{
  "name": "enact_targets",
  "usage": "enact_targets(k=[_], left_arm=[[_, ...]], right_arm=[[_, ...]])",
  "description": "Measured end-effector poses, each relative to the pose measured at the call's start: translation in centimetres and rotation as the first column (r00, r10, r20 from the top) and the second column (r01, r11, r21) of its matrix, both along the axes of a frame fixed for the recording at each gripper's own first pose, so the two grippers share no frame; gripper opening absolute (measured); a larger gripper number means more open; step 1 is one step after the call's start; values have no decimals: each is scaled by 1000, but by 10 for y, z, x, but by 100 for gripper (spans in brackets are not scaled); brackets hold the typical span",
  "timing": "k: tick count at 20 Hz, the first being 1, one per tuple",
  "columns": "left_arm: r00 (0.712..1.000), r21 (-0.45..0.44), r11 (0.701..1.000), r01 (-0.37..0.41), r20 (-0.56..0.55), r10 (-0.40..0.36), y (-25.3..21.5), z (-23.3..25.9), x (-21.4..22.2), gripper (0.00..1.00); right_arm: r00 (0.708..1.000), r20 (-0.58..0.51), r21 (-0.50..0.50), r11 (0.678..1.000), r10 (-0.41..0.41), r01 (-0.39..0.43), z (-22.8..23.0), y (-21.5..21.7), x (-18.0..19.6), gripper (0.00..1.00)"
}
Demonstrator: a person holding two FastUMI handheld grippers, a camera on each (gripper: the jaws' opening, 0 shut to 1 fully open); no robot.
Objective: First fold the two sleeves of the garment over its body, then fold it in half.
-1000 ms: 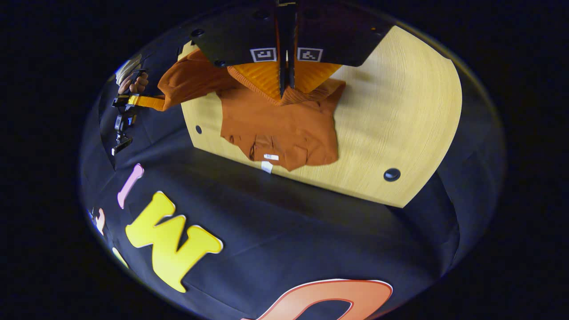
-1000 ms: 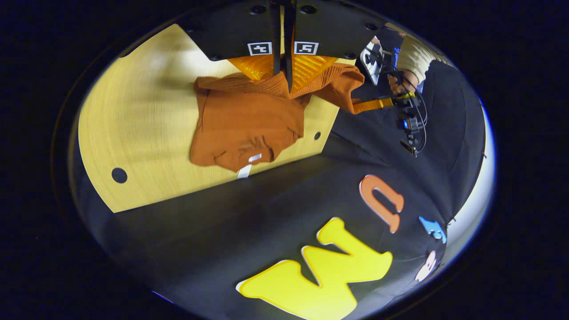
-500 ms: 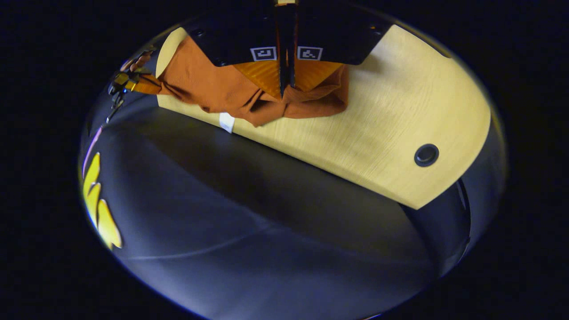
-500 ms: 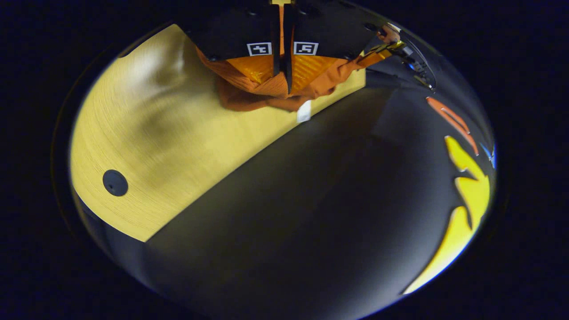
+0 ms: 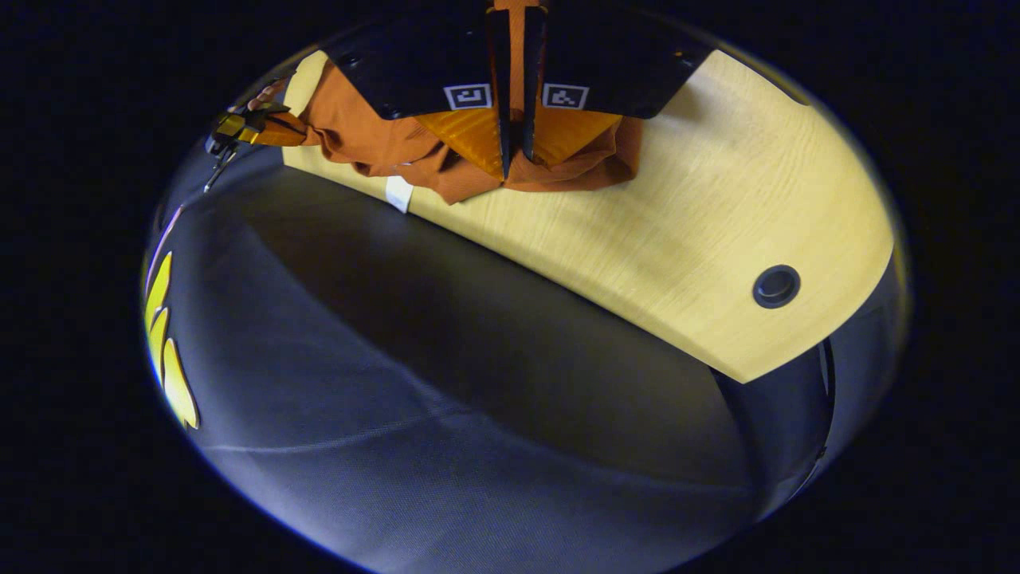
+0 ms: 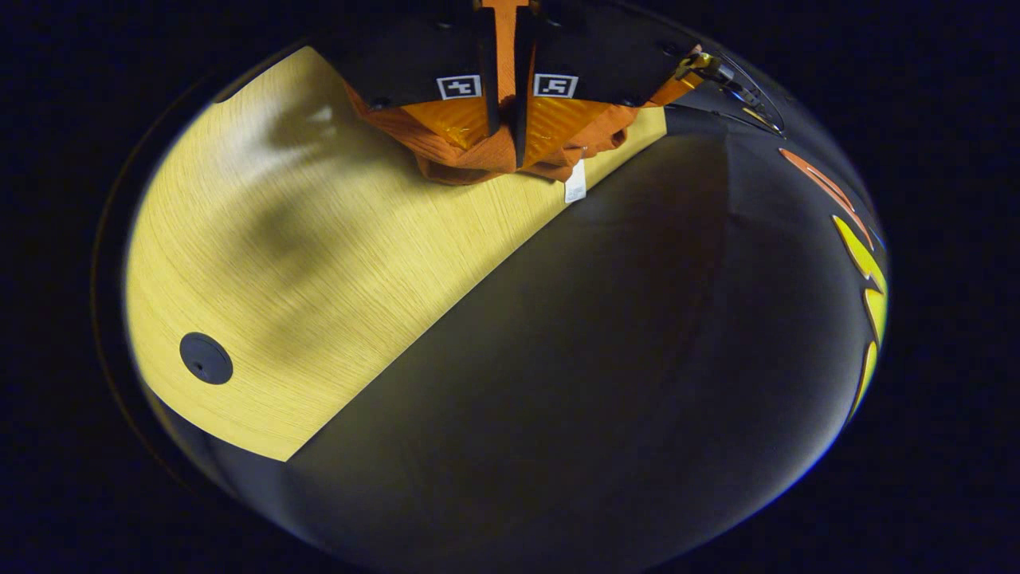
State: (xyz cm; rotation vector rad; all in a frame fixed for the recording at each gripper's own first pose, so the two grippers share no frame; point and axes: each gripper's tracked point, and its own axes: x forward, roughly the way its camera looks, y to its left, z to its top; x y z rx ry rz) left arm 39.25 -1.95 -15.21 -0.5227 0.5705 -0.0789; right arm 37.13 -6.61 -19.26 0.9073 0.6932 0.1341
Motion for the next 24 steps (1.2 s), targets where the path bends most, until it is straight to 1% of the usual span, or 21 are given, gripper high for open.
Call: enact_targets(k=[2, 4, 5, 6, 7, 8, 9, 10, 11, 12, 14, 15, 16, 17, 18, 19, 20, 21, 22, 24], left_arm=[[1000, -8, 1000, -1, 1, 1, 2, -1, 1, 11], [1000, -69, 998, 0, 22, 2, -5, 5, 4, 23], [1000, -80, 997, 5, 25, -3, -9, 7, 3, 18], [1000, -71, 997, 7, 23, -6, -6, 5, 3, 43], [1000, -64, 998, 7, 27, -6, -3, 7, 4, 40], [999, -88, 996, 16, 48, -12, -5, 12, 8, 37], [996, -142, 989, 37, 81, -26, -13, 21, 12, 42], [994, -219, 974, 60, 100, -39, -25, 29, 18, 61], [993, -259, 963, 77, 102, -52, -33, 34, 21, 63], [993, -265, 961, 82, 105, -56, -33, 34, 24, 69], [994, -213, 974, 79, 88, -61, -28, 29, 23, 81], [995, -193, 980, 53, 91, -36, -19, 32, 22, 94], [993, -201, 979, 15, 116, 8, -6, 47, 23, 88], [989, -213, 977, -5, 142, 36, 0, 60, 23, 82], [988, -188, 982, -22, 146, 51, 10, 70, 17, 96], [989, -133, 990, -41, 133, 59, 19, 73, 6, 96], [989, -63, 995, -77, 120, 84, 29, 73, -1, 97], [989, 2, 995, -100, 110, 100, 39, 81, -13, 98], [987, 43, 993, -113, 118, 107, 47, 95, -28, 99], [986, 108, 989, -99, 147, 83, 45, 123, -60, 99]], right_arm=[[1000, 14, 52, 999, -14, 14, 12, -3, 0, 11], [999, 15, 105, 994, -30, 28, 19, -1, 3, 16], [999, 19, 119, 992, -35, 33, 24, 1, 3, 12], [999, 24, 131, 991, -32, 29, 29, 3, 4, 27], [999, 31, 131, 991, -29, 24, 35, 4, 4, 33], [998, 52, 142, 990, -27, 19, 43, 5, 6, 56], [997, 69, 152, 988, -26, 16, 53, 6, 8, 50], [997, 76, 159, 987, -29, 16, 58, 6, 7, 72], [996, 84, 167, 986, -27, 13, 64, 5, 2, 71], [996, 83, 165, 986, -20, 6, 67, 5, -3, 71], [995, 94, 175, 985, -13, -3, 78, 7, -13, 71], [994, 104, 179, 984, -13, -6, 81, 6, -21, 71], [993, 120, 178, 984, 0, -22, 84, 6, -28, 71], [991, 131, 162, 986, 8, -30, 89, 4, -38, 71], [990, 142, 124, 992, 18, -36, 93, 2, -48, 71], [988, 152, 85, 995, 28, -42, 98, 1, -58, 71], [986, 163, 46, 998, 36, -44, 101, -2, -66, 71], [984, 173, -12, 999, 48, -47, 104, -5, -77, 71], [981, 185, -68, 996, 62, -50, 109, -9, -88, 71], [973, 213, -192, 980, 88, -47, 124, -16, -111, 71]])
